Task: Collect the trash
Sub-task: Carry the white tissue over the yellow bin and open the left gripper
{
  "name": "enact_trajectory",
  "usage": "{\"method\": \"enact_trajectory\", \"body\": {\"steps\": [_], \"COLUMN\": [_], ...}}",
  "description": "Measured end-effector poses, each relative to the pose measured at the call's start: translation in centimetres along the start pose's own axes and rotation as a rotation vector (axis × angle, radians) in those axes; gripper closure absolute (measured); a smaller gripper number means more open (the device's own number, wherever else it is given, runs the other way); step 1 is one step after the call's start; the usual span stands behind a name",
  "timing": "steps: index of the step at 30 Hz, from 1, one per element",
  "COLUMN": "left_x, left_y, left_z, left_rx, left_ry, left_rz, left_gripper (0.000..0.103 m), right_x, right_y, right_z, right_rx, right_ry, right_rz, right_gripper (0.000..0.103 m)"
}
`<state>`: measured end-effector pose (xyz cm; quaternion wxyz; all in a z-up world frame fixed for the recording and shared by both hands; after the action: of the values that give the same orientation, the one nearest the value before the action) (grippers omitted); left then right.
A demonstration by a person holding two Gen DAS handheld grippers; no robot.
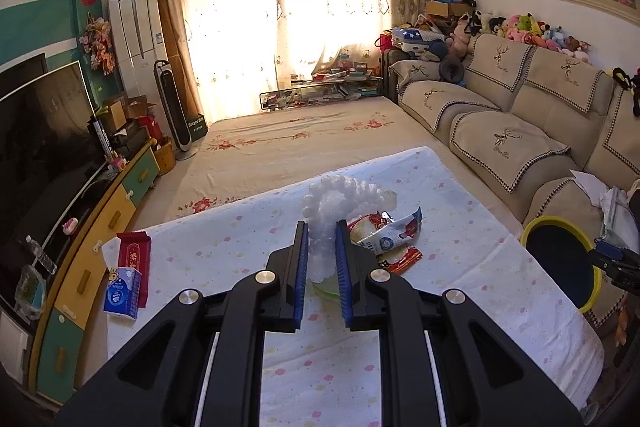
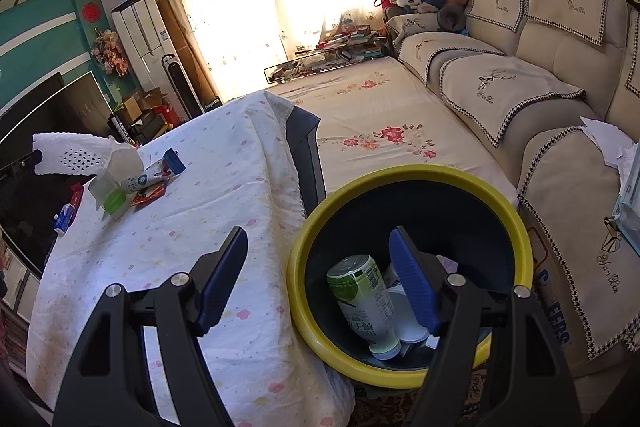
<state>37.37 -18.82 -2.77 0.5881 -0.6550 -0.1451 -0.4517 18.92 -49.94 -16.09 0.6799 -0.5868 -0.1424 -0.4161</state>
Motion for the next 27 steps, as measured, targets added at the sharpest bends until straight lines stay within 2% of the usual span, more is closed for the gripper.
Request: {"method": "enact_trajectory", "body": {"steps": [7, 14, 19, 27], "left_x": [0.6, 0.0, -1.1, -2.4], "left_y": [-6.2, -10.2, -10.2, -6.5], "left_z": [-2.9, -9.2, -16.1, -28.6], "left_rx": [-0.020, -0.115, -0.229, -0.375], "left_ry": [0.034, 0.070, 0.134, 0.269], "left_rz": [-0.043, -0.066, -0.040, 0.054], "left_gripper": [0.089, 0.089, 0.089, 0.089], "right_x": [0.2, 0.3, -0.3, -1.5], "right_y": [-1.5, -4.3, -6.4, -8.9], "right_z": [-0.1, -1.2, -4.2, -10.7], "right_rx": [0.013, -0.010, -0.069, -0.138], "right_ry": [0.005, 0.007, 0.040, 0.141], "right_rz": [-0.028, -0.077, -0.103, -0.134], "right_gripper": [0.034, 0.034, 0.034, 0.034]}}
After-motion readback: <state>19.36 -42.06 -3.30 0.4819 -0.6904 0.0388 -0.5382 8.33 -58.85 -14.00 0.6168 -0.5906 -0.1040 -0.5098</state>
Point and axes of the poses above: each gripper's, at about its wrist camera, not at the fingertips, and y roughly the way its jaws point, z to its left, x to its top, the point moved 9 cm from there along y, roughly the way its jaws point, and after that the axes turned 6 degrees about z, right-handed, at the moved point
